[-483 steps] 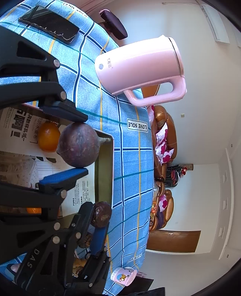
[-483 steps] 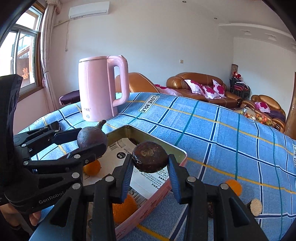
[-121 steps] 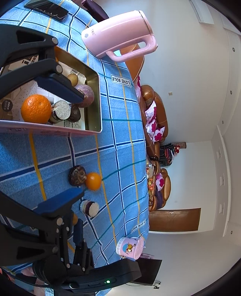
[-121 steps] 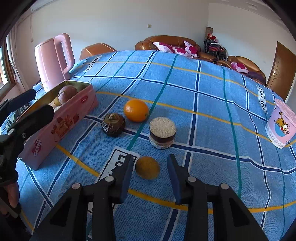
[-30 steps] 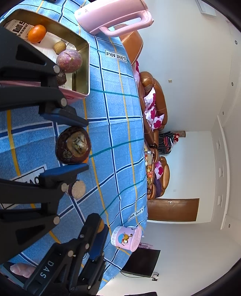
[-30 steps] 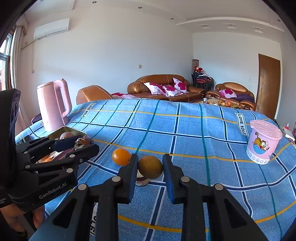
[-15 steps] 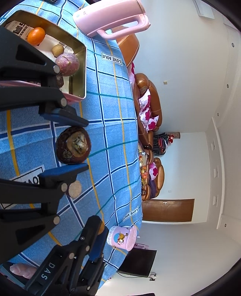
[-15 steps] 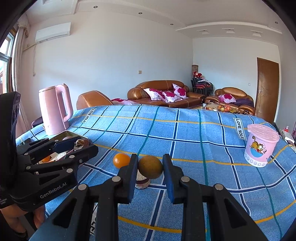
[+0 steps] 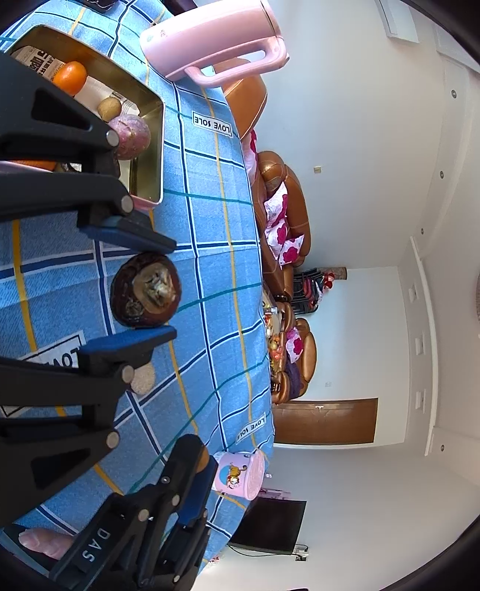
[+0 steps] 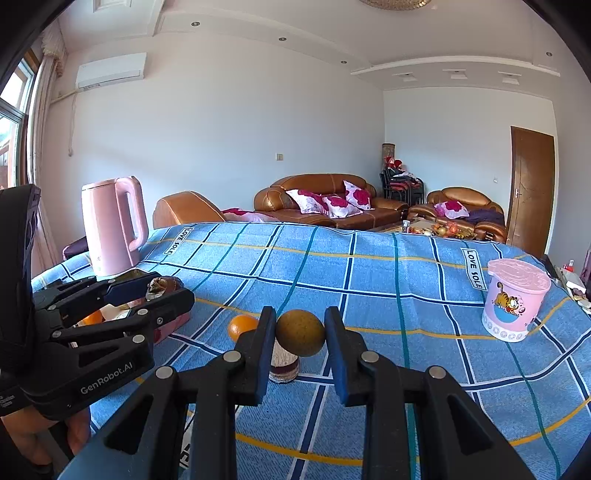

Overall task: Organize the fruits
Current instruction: 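Lift the dark brown fruit with the left gripper while the right lifts the yellow fruit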

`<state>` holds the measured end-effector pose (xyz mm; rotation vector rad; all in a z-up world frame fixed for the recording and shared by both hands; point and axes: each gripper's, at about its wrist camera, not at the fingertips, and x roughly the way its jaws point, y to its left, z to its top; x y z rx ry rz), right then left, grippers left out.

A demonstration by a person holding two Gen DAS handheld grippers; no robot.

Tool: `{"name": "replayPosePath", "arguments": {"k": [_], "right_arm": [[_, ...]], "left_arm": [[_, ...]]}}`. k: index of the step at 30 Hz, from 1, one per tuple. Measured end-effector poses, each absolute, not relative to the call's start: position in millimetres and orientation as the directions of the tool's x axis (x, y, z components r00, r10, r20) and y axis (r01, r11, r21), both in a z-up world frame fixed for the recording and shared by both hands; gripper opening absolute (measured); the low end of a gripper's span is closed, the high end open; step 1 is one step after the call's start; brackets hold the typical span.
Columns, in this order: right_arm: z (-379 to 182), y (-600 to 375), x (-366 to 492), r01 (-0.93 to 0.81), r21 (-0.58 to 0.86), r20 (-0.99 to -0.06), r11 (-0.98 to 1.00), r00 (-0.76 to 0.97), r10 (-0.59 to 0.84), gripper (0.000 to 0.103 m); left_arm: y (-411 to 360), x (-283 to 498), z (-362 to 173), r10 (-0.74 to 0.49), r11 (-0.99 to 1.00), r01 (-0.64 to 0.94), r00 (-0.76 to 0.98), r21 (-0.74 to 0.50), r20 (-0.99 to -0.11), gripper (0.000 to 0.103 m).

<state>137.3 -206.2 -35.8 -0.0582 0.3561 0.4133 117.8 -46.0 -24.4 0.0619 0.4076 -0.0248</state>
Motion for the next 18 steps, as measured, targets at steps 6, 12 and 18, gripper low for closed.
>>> {"name": "replayPosePath", "arguments": {"k": [6, 12, 18], "right_arm": [[-36, -206, 135, -0.402, 0.011, -0.336, 0.916, 0.861, 0.382, 0.029], [-34, -206, 130, -0.403, 0.001, -0.316, 0.915, 0.868, 0.383, 0.029], [-33, -208, 126, -0.403, 0.002, -0.284, 0.915, 0.877, 0.387, 0.029]], "left_arm": [[-48, 113, -23, -0.002, 0.997, 0.031, 0.928, 0.071, -0.373, 0.042], [-49, 108, -22, 0.005, 0.997, 0.024, 0.937, 0.077, -0.348, 0.042], [-49, 102, -21, 0.02, 0.997, 0.006, 0.949, 0.082, -0.315, 0.042]]}}
